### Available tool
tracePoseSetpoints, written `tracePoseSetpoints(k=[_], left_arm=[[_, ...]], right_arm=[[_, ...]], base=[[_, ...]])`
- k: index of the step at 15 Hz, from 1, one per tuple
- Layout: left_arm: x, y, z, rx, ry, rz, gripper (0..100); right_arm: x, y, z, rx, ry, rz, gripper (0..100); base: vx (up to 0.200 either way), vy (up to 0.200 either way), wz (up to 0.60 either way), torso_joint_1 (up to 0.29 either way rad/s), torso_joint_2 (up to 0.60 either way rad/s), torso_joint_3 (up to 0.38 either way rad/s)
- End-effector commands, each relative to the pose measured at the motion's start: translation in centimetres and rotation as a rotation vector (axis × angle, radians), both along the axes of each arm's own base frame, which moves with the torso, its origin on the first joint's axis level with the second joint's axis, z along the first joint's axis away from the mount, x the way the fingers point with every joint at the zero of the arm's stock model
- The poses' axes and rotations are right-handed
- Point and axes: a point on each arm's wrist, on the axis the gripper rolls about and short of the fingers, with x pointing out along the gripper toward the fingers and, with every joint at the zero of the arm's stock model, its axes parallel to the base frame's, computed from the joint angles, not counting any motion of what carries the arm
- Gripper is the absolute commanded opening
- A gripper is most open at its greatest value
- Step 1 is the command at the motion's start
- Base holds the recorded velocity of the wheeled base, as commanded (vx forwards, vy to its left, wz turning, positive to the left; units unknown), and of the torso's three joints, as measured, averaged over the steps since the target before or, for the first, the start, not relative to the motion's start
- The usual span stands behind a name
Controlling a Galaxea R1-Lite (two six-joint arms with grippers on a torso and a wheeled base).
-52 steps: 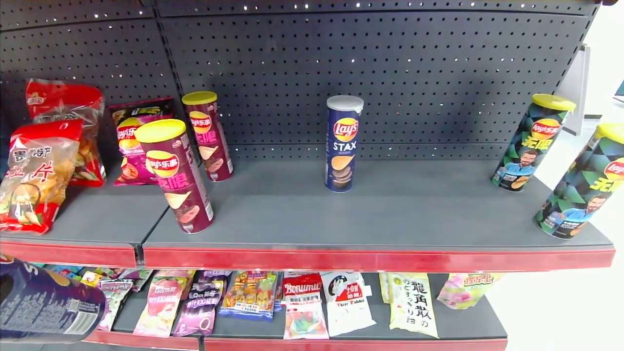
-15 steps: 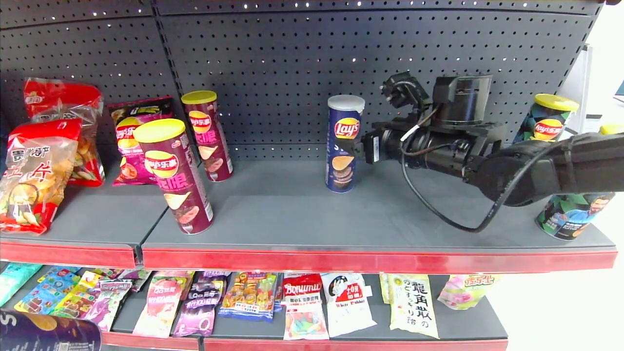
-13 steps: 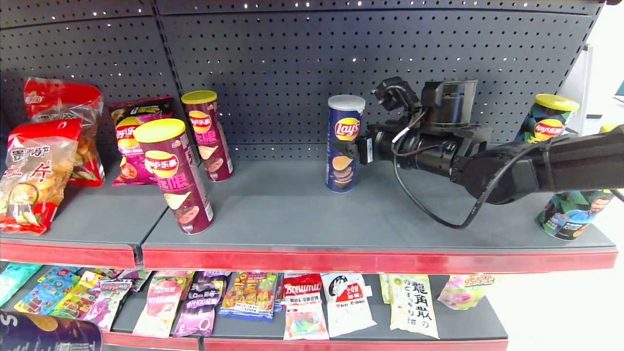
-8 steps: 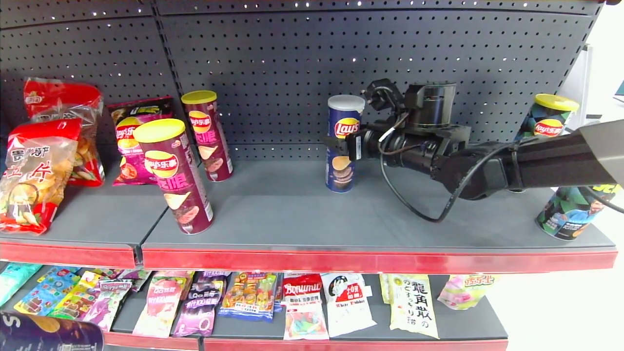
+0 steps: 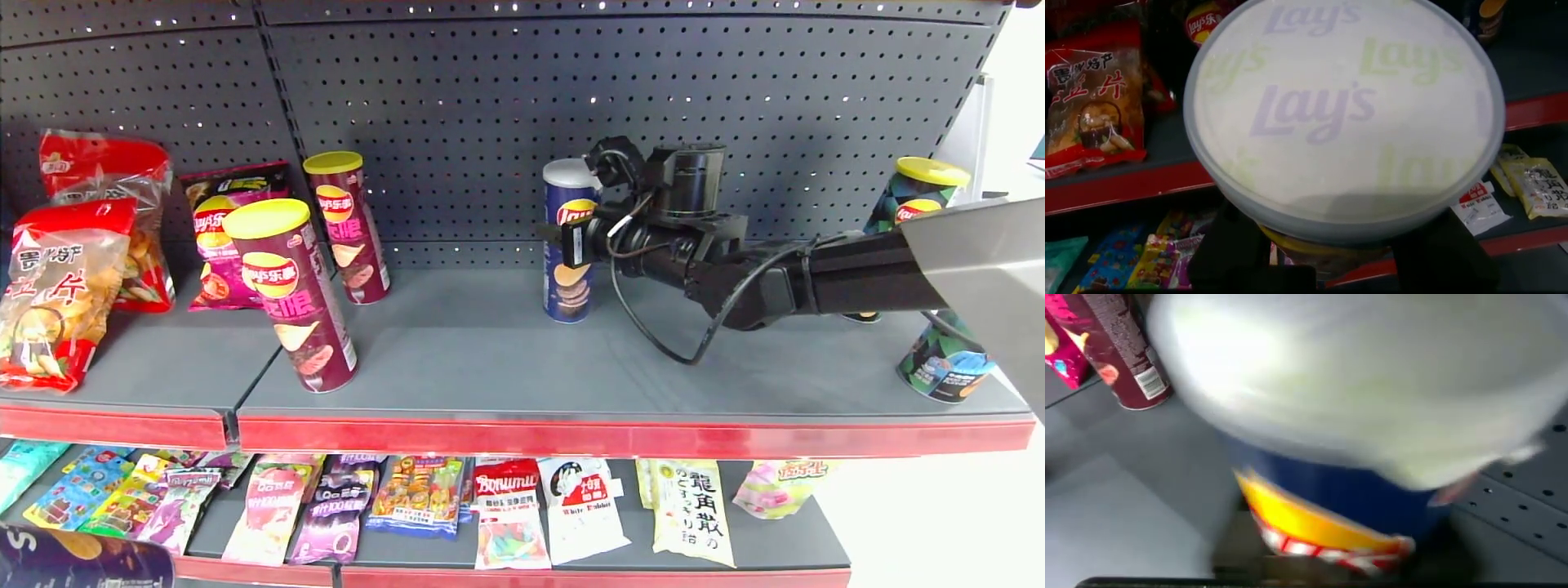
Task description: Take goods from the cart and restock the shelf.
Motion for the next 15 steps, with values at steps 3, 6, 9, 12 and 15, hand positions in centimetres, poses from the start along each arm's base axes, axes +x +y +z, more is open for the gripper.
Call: tracePoseSetpoints(k=[3,6,9,12,15], left_arm=[[0.1,0.0,0.0,0.001,0.004,0.0,0],[0.2,0.0,-0.2,0.0,0.013,-0.001,0],[0.2,0.0,-0.2,0.0,0.012,0.0,0],[0.3,0.0,-0.1,-0.002,0.02,0.0,0],[0.3,0.0,-0.2,-0.001,0.023,-0.001,0]], right_arm=[[-1.1,0.2,1.3,0.008,-0.024,-0.018,0],[-5.2,0.1,3.5,0.002,-0.035,-0.067,0],[-8.8,-1.3,3.5,-0.015,-0.003,-0.127,0],[-11.6,-3.1,2.2,-0.008,-0.012,-0.135,0],[-12.7,-3.4,2.0,-0.012,-0.019,-0.225,0]], base=[[0.0,0.0,0.0,0.0,0.0,0.0],[0.0,0.0,0.0,0.0,0.0,0.0],[0.0,0.0,0.0,0.0,0.0,0.0],[0.0,0.0,0.0,0.0,0.0,0.0],[0.0,0.0,0.0,0.0,0.0,0.0]])
